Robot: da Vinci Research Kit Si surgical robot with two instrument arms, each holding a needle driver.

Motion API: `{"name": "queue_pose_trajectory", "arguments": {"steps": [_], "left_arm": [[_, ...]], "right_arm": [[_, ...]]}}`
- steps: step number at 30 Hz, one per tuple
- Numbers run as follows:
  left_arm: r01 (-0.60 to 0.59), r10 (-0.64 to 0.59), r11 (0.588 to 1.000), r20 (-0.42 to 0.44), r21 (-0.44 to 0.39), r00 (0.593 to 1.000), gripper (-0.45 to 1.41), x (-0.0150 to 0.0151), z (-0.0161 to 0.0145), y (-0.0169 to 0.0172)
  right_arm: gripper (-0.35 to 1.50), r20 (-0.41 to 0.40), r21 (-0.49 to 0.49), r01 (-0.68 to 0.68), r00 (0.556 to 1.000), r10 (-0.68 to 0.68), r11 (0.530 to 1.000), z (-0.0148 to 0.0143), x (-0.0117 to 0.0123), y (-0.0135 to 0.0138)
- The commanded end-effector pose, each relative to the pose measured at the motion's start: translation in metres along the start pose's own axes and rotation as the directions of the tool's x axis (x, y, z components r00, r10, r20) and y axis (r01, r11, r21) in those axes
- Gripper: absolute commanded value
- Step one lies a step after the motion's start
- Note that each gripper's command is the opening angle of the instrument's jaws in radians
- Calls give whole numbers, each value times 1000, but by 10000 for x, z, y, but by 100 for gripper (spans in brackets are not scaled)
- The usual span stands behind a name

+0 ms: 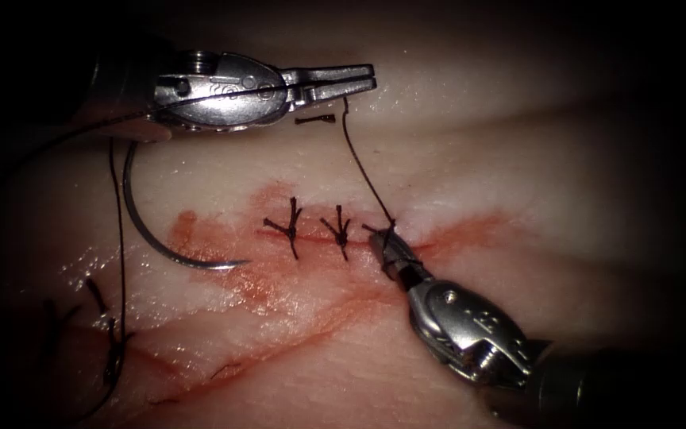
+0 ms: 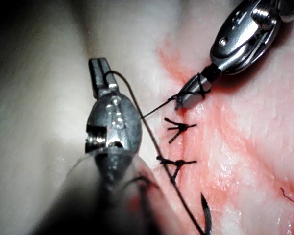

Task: Wound Closure

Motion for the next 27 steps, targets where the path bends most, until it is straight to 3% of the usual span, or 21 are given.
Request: {"name": "queue_pose_trajectory", "arguments": {"steps": [1,2,3,5,7,9,13,17,18,21,23,24,25,26,27], "left_arm": [[5,-5,1000,-5,-3,1000,-45,3,8,5],[5,-5,1000,-10,-7,1000,-45,7,8,8],[-1,1,1000,-16,-12,1000,-45,14,8,15],[-7,7,1000,-23,-16,1000,-45,20,9,20],[-10,9,1000,-32,-20,999,-45,24,9,26],[-15,14,999,-32,-31,999,-45,26,8,32],[-32,30,998,-35,-58,999,-45,26,5,50],[-44,42,997,-29,-65,999,-45,23,2,60],[-49,47,996,-25,-74,999,-45,22,0,64],[-51,50,996,-22,-76,999,-45,21,-2,66],[-51,50,996,-21,-76,999,-45,21,-4,67],[-51,50,996,-21,-77,999,-45,21,-5,67],[-51,50,996,-22,-78,999,-45,21,-6,67],[-51,49,996,-22,-78,999,-45,21,-6,67],[-51,49,996,-22,-78,999,-45,21,-6,67]], "right_arm": [[-35,27,2,-43,999,43,999,8,-9,-12],[-35,43,13,-99,994,99,995,7,-11,-14],[-35,82,69,-279,959,273,958,6,-16,-16],[-35,115,97,-408,911,397,908,5,-19,-16],[-35,147,118,-498,864,481,859,4,-20,-14],[-35,138,139,-525,850,509,840,4,-19,-10],[-35,73,118,-488,873,482,865,8,-14,1],[-35,-34,146,-336,938,344,931,17,-5,3],[-35,-42,231,-361,924,380,904,21,-3,0],[-35,-41,247,-378,916,399,892,21,-2,-4],[-35,-113,198,-95,986,119,976,21,-1,-7],[-35,-150,26,556,824,-547,830,20,1,-11],[-35,-142,-7,737,668,-731,675,17,1,-12],[-35,-127,-33,836,540,-832,547,15,2,-15],[-35,-112,-49,880,465,-878,473,13,3,-17]]}}
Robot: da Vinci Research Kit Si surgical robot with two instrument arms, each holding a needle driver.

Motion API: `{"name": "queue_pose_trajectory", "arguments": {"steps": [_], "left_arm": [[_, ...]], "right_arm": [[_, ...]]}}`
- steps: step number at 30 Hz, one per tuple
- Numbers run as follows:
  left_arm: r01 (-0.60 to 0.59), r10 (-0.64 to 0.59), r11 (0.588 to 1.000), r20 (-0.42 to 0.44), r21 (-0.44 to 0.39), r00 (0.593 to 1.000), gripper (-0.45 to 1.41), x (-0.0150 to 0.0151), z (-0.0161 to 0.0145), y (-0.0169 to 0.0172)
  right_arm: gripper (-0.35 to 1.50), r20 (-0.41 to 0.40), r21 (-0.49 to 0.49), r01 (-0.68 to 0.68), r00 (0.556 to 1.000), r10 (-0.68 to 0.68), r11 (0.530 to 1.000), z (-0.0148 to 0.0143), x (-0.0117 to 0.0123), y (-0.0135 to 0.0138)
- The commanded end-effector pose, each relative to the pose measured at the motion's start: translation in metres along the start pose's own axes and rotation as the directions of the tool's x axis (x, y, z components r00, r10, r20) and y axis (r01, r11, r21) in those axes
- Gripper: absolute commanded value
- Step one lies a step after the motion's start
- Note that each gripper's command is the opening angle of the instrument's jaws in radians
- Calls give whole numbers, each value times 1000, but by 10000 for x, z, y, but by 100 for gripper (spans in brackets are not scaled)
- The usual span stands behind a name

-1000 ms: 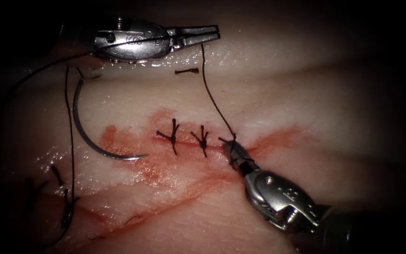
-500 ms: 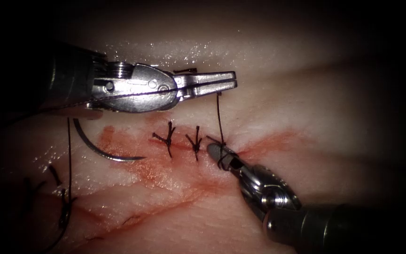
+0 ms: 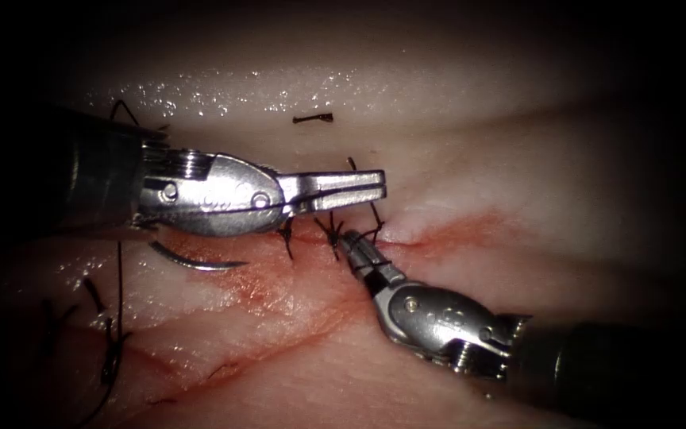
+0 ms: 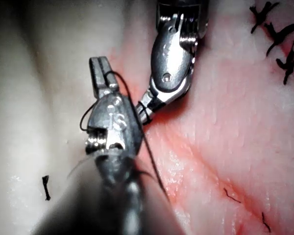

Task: Wound Closure

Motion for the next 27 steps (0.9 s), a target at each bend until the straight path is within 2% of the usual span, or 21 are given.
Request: {"name": "queue_pose_trajectory", "arguments": {"steps": [1,5,8,12,14,15,17,18,20,21,23,27], "left_arm": [[0,0,1000,0,1,1000,-45,-4,7,-1],[0,0,1000,-1,-1,1000,-45,-4,6,-3],[1,-1,1000,0,0,1000,-45,-6,4,-5],[-5,5,1000,6,4,1000,-45,-9,1,-8],[-6,6,1000,10,6,1000,-45,-11,0,-9],[-6,6,1000,12,8,1000,-45,-12,0,-9],[-7,7,1000,14,9,1000,-45,-12,-1,-9],[-7,7,1000,16,11,1000,-45,-13,-1,-9],[-7,7,1000,26,15,1000,-45,-13,-1,-8],[-9,8,1000,30,11,1000,-45,-13,-1,-7],[-13,12,1000,47,6,999,-45,-13,0,-2],[-20,21,1000,97,-9,995,-45,-15,4,13]], "right_arm": [[-35,0,-2,63,998,-63,998,9,11,0],[-35,32,-14,172,985,-171,985,5,18,-1],[-35,75,-28,282,957,-279,959,4,19,-2],[-35,85,-35,284,956,-280,958,4,18,-4],[-35,78,-48,183,981,-179,982,2,18,-7],[-35,76,-67,74,995,-68,995,1,18,-11],[-35,67,-93,-125,989,131,988,-1,19,-16],[-35,65,-96,-219,972,226,971,-3,19,-18],[-35,80,-97,-410,905,417,907,-4,22,-23],[-35,84,-99,-464,878,472,880,-5,22,-23],[-35,84,-103,-506,853,515,856,-5,23,-23],[-35,95,-134,-508,848,522,851,-2,23,-19]]}}
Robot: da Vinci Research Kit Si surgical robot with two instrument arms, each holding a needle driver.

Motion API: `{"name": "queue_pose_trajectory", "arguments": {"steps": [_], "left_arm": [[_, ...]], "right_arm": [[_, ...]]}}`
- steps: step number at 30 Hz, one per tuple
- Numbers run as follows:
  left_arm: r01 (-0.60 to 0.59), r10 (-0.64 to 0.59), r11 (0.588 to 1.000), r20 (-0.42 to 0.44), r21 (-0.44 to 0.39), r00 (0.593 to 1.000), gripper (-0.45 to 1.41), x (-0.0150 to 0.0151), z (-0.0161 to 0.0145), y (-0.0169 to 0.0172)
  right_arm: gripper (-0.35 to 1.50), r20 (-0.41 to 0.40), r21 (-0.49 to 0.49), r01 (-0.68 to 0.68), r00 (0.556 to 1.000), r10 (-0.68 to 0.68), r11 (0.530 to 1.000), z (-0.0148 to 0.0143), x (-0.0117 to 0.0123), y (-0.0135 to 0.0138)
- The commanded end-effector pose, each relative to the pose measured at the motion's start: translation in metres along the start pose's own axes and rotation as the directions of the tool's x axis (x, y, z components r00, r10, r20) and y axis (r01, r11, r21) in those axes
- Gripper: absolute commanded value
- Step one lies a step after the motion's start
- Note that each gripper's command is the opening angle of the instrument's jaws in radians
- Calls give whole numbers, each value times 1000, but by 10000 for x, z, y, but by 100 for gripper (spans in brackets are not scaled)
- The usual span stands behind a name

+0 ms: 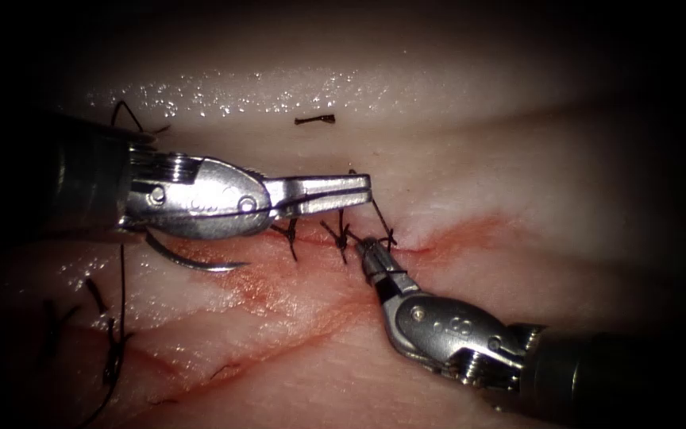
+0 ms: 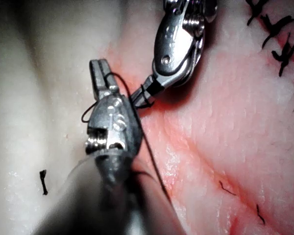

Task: Wound Closure

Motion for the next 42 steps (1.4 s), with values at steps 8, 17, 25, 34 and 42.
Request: {"name": "queue_pose_trajectory", "arguments": {"steps": [8,17,25,34,42], "left_arm": [[-46,50,999,197,-25,979,-45,-18,31,27],[-18,43,997,357,-72,933,-45,-15,55,26],[-7,68,991,450,-135,890,-45,-26,64,48],[-5,78,989,500,-145,862,-45,-38,57,47],[-10,77,992,523,-129,849,-45,-46,72,48]], "right_arm": [[-35,64,-79,305,952,-300,949,15,2,-4],[-35,132,-79,596,801,-584,799,23,6,-19],[-35,135,-73,609,791,-597,790,23,8,-14],[-35,138,-75,609,791,-597,790,24,9,-15],[-35,127,-66,607,792,-597,792,24,12,-20]]}}
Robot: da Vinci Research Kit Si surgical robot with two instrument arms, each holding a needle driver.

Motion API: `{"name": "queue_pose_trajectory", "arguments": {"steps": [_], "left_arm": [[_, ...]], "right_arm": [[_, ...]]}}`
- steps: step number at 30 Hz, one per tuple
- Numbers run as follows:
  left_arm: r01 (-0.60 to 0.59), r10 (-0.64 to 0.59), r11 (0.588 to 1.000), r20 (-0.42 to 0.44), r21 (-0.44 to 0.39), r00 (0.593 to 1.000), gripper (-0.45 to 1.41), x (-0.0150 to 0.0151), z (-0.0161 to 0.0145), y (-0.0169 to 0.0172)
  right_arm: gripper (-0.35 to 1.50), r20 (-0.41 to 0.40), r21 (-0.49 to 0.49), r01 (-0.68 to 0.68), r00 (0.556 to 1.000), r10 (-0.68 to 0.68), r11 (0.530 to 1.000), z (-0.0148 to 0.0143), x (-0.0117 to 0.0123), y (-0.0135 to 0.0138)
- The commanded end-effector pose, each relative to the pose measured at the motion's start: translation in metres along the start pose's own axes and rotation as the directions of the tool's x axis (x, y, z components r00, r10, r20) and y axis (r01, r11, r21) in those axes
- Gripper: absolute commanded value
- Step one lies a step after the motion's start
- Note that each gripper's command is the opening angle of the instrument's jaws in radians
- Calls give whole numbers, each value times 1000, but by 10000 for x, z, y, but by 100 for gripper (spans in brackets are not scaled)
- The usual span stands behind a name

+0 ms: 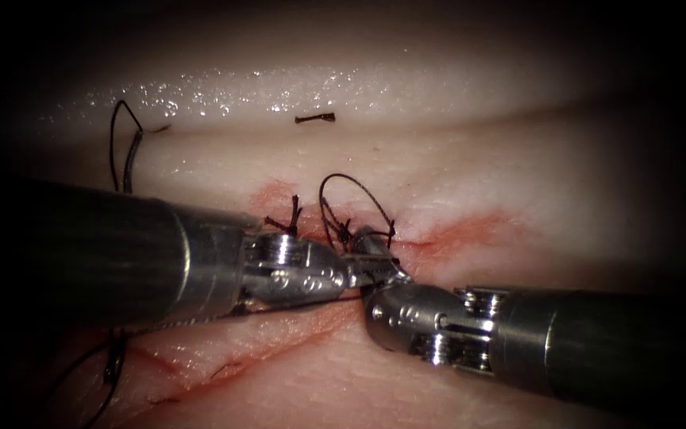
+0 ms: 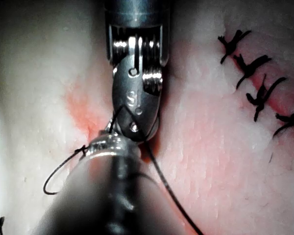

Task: Wound Closure

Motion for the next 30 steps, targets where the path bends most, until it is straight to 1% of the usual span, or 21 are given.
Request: {"name": "queue_pose_trajectory", "arguments": {"steps": [1,5,6,8,12,14,17,20,26,28,30], "left_arm": [[-10,10,1000,0,4,1000,-45,3,10,0],[-39,39,999,11,14,999,-45,1,14,-5],[-57,56,998,37,33,998,-45,-3,14,-9],[-66,63,997,51,42,997,-45,-6,14,-11],[-114,104,990,123,78,987,-45,-19,13,-25],[-135,122,988,148,81,981,-45,-23,11,-34],[-168,148,979,171,111,974,-45,-26,9,-48],[-190,163,972,184,139,969,-45,-24,4,-58],[-197,167,970,192,145,967,-45,-24,-6,-71],[-193,163,970,190,148,968,-45,-24,-9,-72],[-189,165,971,164,143,972,-45,-24,-11,-71]], "right_arm": [[-35,-9,3,5,1000,-5,1000,6,6,-8],[-35,-12,6,4,1000,-4,1000,5,9,-10],[-35,-12,6,4,1000,-4,1000,4,10,-10],[-35,-12,7,4,1000,-4,1000,3,10,-10],[-35,-14,8,4,1000,-4,1000,2,8,-9],[-35,-14,8,4,1000,-4,1000,2,8,-10],[-35,-15,6,5,1000,-5,1000,2,8,-12],[-35,-17,5,6,1000,-6,1000,1,7,-13],[-35,-17,6,7,1000,-6,1000,0,6,-12],[-35,-17,6,7,1000,-6,1000,0,6,-12],[-35,-17,6,7,1000,-6,1000,1,6,-12]]}}
